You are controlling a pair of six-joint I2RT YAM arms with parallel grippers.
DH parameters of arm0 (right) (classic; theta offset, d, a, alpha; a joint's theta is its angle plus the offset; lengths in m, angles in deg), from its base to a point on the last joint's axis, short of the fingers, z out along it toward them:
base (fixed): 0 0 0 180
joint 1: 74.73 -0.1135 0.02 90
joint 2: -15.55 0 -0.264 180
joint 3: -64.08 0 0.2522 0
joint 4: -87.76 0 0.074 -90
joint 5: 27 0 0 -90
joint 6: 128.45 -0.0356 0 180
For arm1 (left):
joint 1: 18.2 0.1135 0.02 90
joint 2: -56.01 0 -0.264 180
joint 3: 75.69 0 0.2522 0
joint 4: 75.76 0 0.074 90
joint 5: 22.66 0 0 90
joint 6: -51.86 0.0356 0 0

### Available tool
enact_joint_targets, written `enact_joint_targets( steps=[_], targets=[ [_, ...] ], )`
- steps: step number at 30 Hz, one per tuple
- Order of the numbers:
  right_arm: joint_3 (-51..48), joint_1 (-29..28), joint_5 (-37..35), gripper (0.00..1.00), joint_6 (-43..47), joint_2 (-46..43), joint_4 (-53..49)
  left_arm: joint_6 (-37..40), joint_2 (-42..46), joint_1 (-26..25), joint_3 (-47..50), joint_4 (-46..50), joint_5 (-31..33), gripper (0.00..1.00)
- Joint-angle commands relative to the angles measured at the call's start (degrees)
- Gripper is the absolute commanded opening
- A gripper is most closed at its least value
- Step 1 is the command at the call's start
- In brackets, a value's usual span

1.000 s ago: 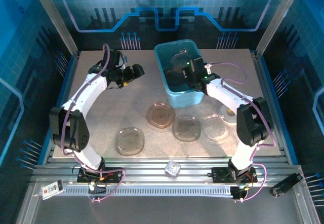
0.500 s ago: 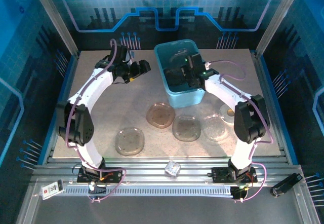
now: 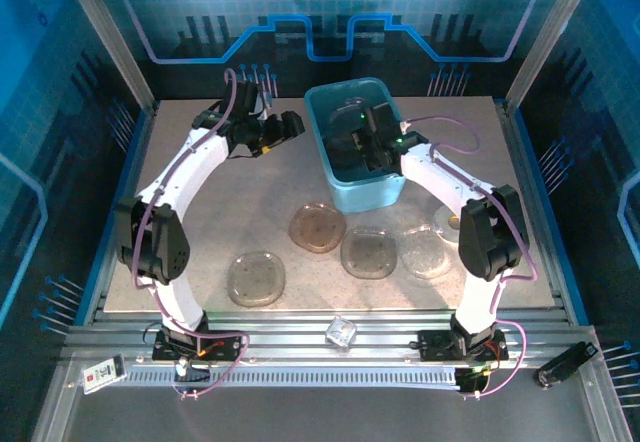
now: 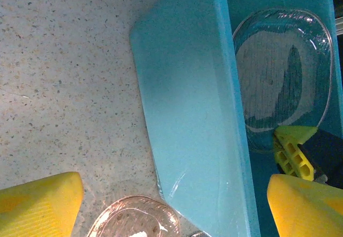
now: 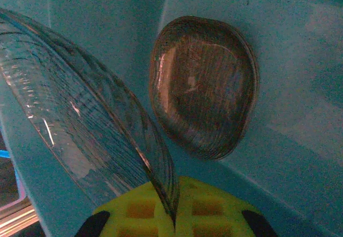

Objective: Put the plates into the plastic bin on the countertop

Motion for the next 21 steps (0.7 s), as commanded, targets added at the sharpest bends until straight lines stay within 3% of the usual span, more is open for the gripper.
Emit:
enact_joint_targets(
  steps=[1, 21],
  targets=[
    [2.6, -0.4, 0.6, 0.0, -0.4, 2.0, -0.8, 1.4, -1.1, -0.8, -2.6, 1.9, 0.9, 0.9],
    [1.3, 0.4, 0.5, 0.0, -7.1, 6.2, 0.1, 3.1, -1.0, -1.0, -2.7, 4.4, 4.5, 0.9]
  ],
)
